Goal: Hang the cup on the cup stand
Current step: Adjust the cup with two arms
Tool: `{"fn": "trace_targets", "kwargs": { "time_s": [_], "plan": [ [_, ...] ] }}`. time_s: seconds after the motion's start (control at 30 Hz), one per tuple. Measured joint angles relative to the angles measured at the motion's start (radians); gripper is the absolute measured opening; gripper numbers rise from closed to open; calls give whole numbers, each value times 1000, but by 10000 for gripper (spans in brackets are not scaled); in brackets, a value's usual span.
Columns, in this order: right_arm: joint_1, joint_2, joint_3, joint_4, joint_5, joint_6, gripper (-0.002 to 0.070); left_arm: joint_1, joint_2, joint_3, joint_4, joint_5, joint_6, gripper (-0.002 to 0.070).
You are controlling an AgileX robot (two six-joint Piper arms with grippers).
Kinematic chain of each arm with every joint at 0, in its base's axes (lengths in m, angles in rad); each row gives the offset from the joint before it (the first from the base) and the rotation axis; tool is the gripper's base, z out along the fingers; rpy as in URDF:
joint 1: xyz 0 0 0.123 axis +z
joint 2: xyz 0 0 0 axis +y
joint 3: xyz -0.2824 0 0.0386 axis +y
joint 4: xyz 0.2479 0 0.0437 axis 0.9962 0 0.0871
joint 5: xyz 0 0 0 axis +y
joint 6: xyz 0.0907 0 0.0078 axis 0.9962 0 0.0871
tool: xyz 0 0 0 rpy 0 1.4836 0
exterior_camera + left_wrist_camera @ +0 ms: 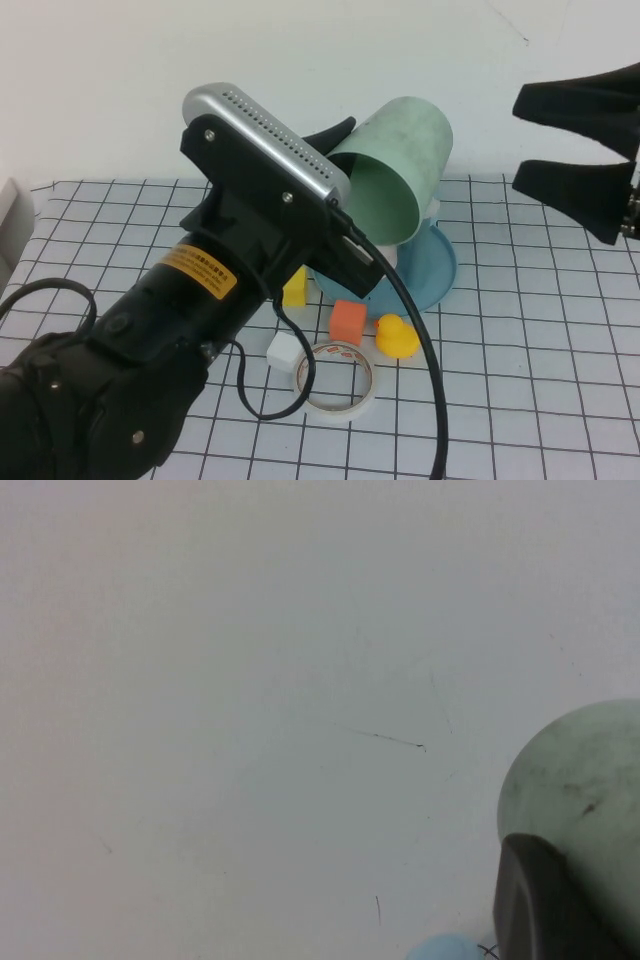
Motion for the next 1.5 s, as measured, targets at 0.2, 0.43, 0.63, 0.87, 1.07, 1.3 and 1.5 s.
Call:
{"fn": "trace_targets", "kwargs": {
  "time_s": [0.2, 0.43, 0.63, 0.87, 1.07, 1.3, 1.5],
  "plan": [
    [0, 54, -4, 0, -18, 0, 693, 0, 2, 0, 0, 2, 37, 8],
    [0, 87, -6, 0, -20, 4, 693, 0, 2, 0, 0, 2, 57, 8],
    [12, 89, -30, 0, -25, 12, 693, 0, 2, 0, 0, 2, 66, 8],
    [105, 91, -88, 0, -94, 19, 693, 0, 2, 0, 0, 2, 70, 8],
    [169, 102, -114, 2, -155, 27, 693, 0, 2, 0, 0, 2, 70, 8],
    [199, 168, -151, 2, -155, 133, 693, 0, 2, 0, 23, -18, 60, 8],
    [200, 217, -185, 8, -104, 158, 693, 0, 2, 0, 39, -18, 54, 8]
  ]
}}
